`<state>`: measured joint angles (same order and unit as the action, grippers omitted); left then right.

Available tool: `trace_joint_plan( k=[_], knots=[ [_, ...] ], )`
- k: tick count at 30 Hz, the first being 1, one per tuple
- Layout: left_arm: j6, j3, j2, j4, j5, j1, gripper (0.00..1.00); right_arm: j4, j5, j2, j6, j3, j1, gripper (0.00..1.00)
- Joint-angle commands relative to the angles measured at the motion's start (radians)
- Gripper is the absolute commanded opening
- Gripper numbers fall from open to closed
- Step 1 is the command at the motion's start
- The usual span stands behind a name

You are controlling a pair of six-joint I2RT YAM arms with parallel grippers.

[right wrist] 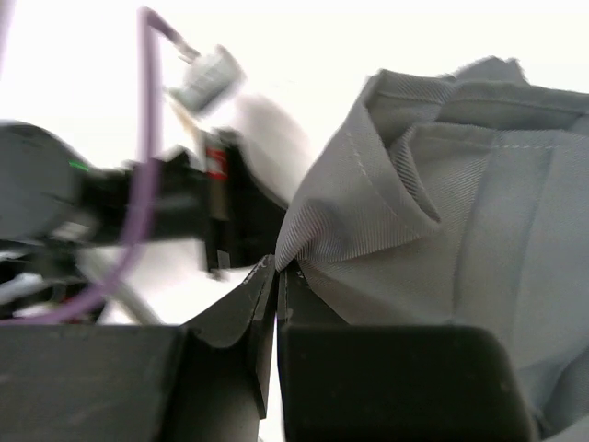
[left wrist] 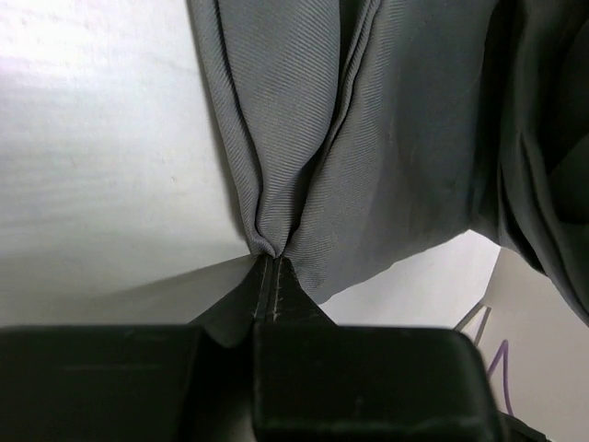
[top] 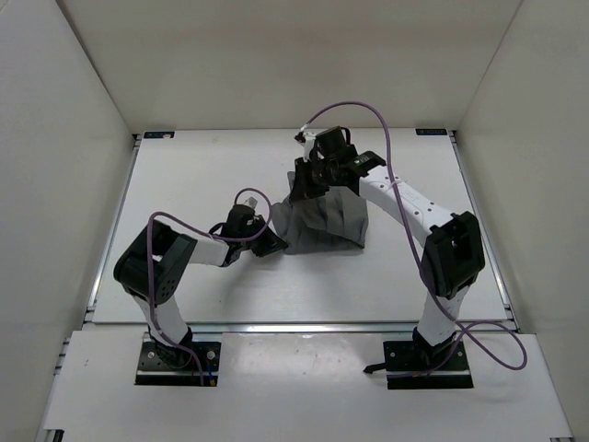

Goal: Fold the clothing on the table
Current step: Fold the skirt

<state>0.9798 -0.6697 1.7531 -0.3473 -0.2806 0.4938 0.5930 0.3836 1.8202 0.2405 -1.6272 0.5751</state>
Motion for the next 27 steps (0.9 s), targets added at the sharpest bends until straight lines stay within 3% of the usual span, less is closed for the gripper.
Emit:
trace_joint_plan(
  k=[1,7,13,18,20,22,23,24,27],
  knots=[
    [0.022,0.025,-0.061,-0.027,0.006,0.017,0.00,-0.105,0.130,-0.010,0.107,-0.036,0.032,0.00],
    [0.028,0.056,-0.092,-0.051,0.009,0.002,0.00,-0.121,0.147,0.097,0.148,-0.037,0.080,0.00],
    [0.011,0.084,-0.104,-0.059,0.009,-0.015,0.00,-0.198,0.162,0.108,0.172,0.068,0.109,0.00],
    [0.019,0.107,-0.113,-0.075,-0.006,-0.027,0.00,-0.075,0.109,0.148,0.122,0.015,0.106,0.00],
    [0.004,0.105,-0.127,-0.068,-0.003,-0.038,0.08,-0.033,0.071,0.159,0.103,-0.025,0.120,0.01],
    [-0.001,0.105,-0.148,-0.067,-0.009,-0.047,0.14,-0.018,0.089,0.149,0.079,-0.036,0.120,0.35],
    [0.002,0.099,-0.158,-0.065,-0.021,-0.055,0.21,-0.024,0.098,0.136,0.079,-0.027,0.111,0.40],
    [0.002,0.093,-0.173,-0.061,-0.023,-0.058,0.27,-0.038,0.087,0.130,0.082,-0.014,0.109,0.51],
    [-0.015,0.090,-0.231,-0.027,-0.040,-0.078,0.35,-0.065,0.054,0.061,0.065,0.015,0.092,0.69]
  ],
)
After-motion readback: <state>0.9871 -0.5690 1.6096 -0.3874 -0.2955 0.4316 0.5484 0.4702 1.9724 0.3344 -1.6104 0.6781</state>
